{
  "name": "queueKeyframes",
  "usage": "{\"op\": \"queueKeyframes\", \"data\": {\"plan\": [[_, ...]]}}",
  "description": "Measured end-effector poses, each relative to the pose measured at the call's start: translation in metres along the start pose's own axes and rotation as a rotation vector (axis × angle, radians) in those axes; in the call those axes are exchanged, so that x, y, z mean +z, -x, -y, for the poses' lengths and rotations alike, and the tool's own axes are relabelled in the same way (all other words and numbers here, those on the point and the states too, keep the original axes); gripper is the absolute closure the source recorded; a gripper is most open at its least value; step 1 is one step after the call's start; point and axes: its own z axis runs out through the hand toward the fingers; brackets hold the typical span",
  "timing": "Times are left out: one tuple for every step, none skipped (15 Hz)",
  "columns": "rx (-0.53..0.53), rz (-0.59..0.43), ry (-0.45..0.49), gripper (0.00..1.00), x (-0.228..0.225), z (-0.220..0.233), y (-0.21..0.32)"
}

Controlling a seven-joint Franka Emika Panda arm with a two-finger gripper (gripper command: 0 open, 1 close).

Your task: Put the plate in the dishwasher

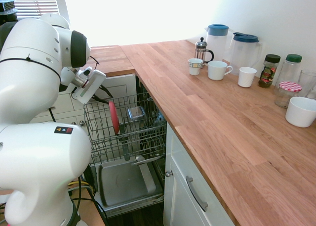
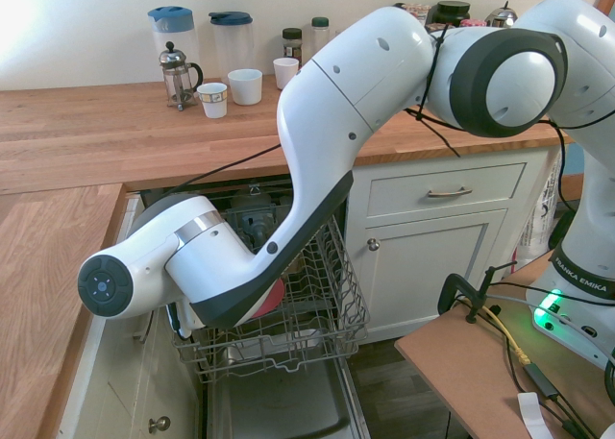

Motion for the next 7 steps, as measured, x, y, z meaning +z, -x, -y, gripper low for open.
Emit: {"op": "queueKeyframes", "data": {"plan": [[0.003,0.003,-0.015,0.0,-0.008,-0.003,-0.003],[0.003,0.013,-0.031,0.0,-0.016,-0.006,-0.006],[0.006,0.025,-0.05,0.0,-0.024,-0.01,-0.008],[0.016,0.036,-0.07,0.0,-0.033,-0.015,-0.013],[0.029,0.045,-0.089,0.0,-0.041,-0.02,-0.017],[0.041,0.051,-0.103,0.0,-0.048,-0.025,-0.02],[0.056,0.063,-0.117,0.0,-0.056,-0.03,-0.024]]}}
